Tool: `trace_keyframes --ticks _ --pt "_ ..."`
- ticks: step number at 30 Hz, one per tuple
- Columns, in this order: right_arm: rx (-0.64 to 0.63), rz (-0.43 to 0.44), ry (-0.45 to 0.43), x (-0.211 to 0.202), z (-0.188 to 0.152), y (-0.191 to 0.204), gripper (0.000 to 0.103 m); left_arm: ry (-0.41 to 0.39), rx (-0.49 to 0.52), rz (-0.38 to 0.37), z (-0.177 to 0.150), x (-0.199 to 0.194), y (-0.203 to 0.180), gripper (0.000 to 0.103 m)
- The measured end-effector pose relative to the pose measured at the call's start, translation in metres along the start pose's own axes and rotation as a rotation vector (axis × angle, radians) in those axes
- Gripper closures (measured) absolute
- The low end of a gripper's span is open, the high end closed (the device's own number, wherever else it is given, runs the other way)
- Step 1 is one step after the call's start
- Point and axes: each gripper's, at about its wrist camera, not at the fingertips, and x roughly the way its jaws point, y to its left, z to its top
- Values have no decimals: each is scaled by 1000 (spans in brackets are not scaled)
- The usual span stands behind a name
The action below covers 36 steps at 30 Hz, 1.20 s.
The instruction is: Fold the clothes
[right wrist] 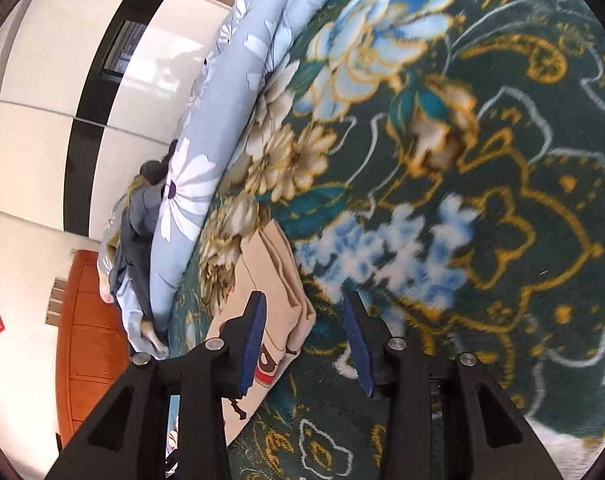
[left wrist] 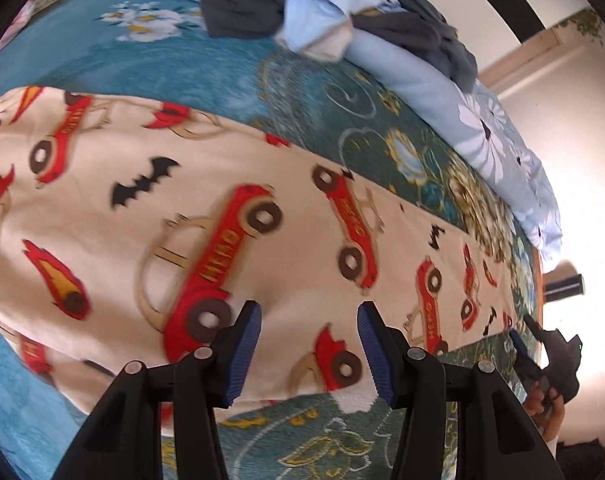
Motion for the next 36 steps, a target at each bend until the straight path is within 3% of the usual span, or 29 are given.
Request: trace_keyframes --ticks 6,8,13,17,21,26,31,36 --pt "-72 -1 80 38 -14 22 61 65 79 -37 -14 21 -35 49" --pt "-50 11 65 37 -12 17 61 66 89 -13 -17 22 -39 49" --pt "-13 42 43 36 -8 12 64 62 55 -41 -16 10 -30 49" --pt "-69 47 67 44 -13 28 88 30 7 -46 -11 -8 -9 49" --pt "-244 -35 17 43 -21 71 90 -59 -81 -38 -1 -43 27 49" --pt "-496 117 102 60 -68 154 90 -183 -247 -29 5 -88 83 49" --pt "-599 307 296 107 -140 221 90 -289 -372 48 -3 -129 138 49" --pt "-628 363 475 166 -221 254 90 -343 -492 103 -17 -153 189 49"
